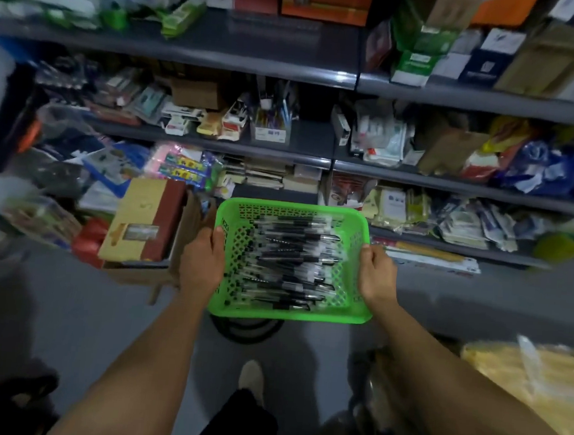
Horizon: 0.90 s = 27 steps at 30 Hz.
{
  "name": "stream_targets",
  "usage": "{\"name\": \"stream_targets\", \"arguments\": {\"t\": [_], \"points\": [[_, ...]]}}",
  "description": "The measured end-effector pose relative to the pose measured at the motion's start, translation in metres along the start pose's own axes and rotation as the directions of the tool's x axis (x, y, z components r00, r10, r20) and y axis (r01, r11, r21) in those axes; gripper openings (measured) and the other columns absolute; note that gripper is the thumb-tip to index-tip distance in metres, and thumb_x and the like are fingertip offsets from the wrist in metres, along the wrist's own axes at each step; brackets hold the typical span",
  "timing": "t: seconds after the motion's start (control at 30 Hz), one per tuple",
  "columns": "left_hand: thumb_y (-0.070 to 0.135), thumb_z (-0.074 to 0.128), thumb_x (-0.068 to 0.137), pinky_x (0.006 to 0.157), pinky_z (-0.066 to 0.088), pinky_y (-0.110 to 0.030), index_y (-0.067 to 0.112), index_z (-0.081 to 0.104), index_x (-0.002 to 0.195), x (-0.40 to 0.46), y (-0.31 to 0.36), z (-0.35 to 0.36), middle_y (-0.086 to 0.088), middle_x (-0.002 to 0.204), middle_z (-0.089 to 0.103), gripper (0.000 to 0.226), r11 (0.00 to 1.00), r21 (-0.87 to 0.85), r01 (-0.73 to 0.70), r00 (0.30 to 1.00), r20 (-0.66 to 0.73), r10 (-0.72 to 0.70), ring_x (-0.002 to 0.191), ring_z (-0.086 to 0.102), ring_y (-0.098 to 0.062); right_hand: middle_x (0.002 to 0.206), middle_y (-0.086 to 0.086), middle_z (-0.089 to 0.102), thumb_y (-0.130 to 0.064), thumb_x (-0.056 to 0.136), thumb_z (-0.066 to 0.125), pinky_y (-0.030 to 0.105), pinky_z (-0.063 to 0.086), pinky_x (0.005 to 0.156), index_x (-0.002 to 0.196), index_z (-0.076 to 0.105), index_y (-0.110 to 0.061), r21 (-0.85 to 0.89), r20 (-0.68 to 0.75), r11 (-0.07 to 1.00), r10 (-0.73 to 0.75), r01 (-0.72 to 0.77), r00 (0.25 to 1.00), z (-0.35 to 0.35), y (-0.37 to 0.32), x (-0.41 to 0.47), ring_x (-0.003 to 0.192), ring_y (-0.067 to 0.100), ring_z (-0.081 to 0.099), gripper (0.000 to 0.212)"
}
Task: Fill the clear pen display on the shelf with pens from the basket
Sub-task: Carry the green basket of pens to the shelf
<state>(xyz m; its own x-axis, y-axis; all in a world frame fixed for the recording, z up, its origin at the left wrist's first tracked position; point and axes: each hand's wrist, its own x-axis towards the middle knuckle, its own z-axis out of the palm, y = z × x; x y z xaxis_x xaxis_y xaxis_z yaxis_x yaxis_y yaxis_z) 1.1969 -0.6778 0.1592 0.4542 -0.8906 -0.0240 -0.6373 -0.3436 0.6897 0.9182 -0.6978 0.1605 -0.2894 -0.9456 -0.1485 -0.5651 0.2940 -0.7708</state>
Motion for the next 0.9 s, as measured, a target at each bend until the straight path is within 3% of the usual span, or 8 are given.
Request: {"name": "stream_targets", "arguments": {"t": [0.13,0.23,0.37,0.47,0.57,0.63,0.73,0.9], "points": [[0.037,0.029,0.102,0.059,0.033,-0.032,0.008,0.052,0.089,0.074,0.019,0.003,-0.007,0.068,0.051,0.039,0.999,0.039,0.015,1.0,0.005,-0.015,0.062,0.048,-0.026,0.068,0.008,0.05,-0.023,0.103,0.035,0.032,0.028,0.062,0.081,0.049,-0.008,-0.008,0.009,1.0,-0.013,0.013,1.0,0.025,-0.041,0.069,0.07,0.027,0.047,0.03],[0.034,0.029,0.102,0.052,0.028,-0.03,0.005,0.05,0.085,0.12,0.026,0.009,-0.009,0.067,0.051,0.04,0.999,0.035,0.026,1.0,-0.009,-0.026,0.061,0.048,-0.027,0.068,0.006,0.048,-0.022,0.103,0.035,0.032,0.019,0.059,0.084,0.05,-0.007,-0.031,0.039,0.999,-0.043,0.044,0.998,0.04,-0.068,0.114,0.069,0.025,0.044,0.028],[0.033,0.031,0.102,0.052,0.025,-0.032,0.001,0.052,0.086,0.17,0.03,0.019,-0.007,0.064,0.048,0.041,0.995,0.004,0.1,0.992,-0.075,-0.1,0.061,0.047,-0.028,0.076,0.014,0.051,-0.021,0.103,0.035,0.031,0.026,0.063,0.083,0.047,-0.01,-0.036,0.092,0.992,-0.116,0.12,0.989,0.07,-0.094,0.176,0.072,0.024,0.045,0.026],[0.034,0.032,0.101,0.059,0.034,-0.035,-0.001,0.056,0.094,0.205,0.024,0.031,-0.023,0.077,0.059,0.044,0.984,-0.016,0.18,0.971,-0.155,-0.18,0.073,0.057,-0.04,0.075,0.014,0.053,-0.022,0.103,0.036,0.031,0.029,0.062,0.085,0.052,-0.007,-0.052,0.16,0.981,-0.175,0.185,0.972,0.1,-0.11,0.228,0.07,0.024,0.048,0.029],[0.037,0.031,0.101,0.067,0.043,-0.041,-0.002,0.057,0.102,0.231,0.022,0.045,-0.031,0.091,0.063,0.047,0.954,-0.045,0.296,0.925,-0.236,-0.298,0.083,0.059,-0.045,0.07,0.012,0.052,-0.022,0.103,0.036,0.034,0.032,0.062,0.08,0.05,-0.007,-0.047,0.289,0.97,-0.216,0.239,0.933,0.13,-0.132,0.283,0.065,0.025,0.047,0.031],[0.037,0.031,0.101,0.066,0.039,-0.04,-0.002,0.054,0.091,0.245,0.023,0.054,-0.032,0.089,0.061,0.047,0.922,-0.071,0.381,0.874,-0.297,-0.384,0.082,0.057,-0.045,0.065,0.005,0.047,-0.023,0.103,0.035,0.032,0.028,0.06,0.073,0.044,-0.01,-0.03,0.395,0.953,-0.265,0.301,0.88,0.149,-0.15,0.318,0.059,0.018,0.044,0.034],[0.035,0.031,0.101,0.063,0.033,-0.038,0.005,0.044,0.077,0.259,0.031,0.067,-0.028,0.078,0.057,0.041,0.874,-0.11,0.473,0.799,-0.364,-0.478,0.077,0.055,-0.041,0.073,0.01,0.051,-0.024,0.103,0.035,0.033,0.027,0.061,0.083,0.05,-0.003,-0.022,0.496,0.928,-0.313,0.372,0.81,0.171,-0.173,0.359,0.067,0.021,0.046,0.033],[0.035,0.03,0.102,0.064,0.03,-0.033,0.001,0.052,0.09,0.277,0.044,0.076,-0.025,0.086,0.058,0.042,0.8,-0.158,0.579,0.681,-0.446,-0.58,0.08,0.054,-0.037,0.068,0.006,0.047,-0.024,0.102,0.036,0.031,0.029,0.063,0.08,0.046,-0.006,-0.003,0.588,0.89,-0.366,0.455,0.721,0.207,-0.199,0.405,0.068,0.024,0.046,0.03]]}}
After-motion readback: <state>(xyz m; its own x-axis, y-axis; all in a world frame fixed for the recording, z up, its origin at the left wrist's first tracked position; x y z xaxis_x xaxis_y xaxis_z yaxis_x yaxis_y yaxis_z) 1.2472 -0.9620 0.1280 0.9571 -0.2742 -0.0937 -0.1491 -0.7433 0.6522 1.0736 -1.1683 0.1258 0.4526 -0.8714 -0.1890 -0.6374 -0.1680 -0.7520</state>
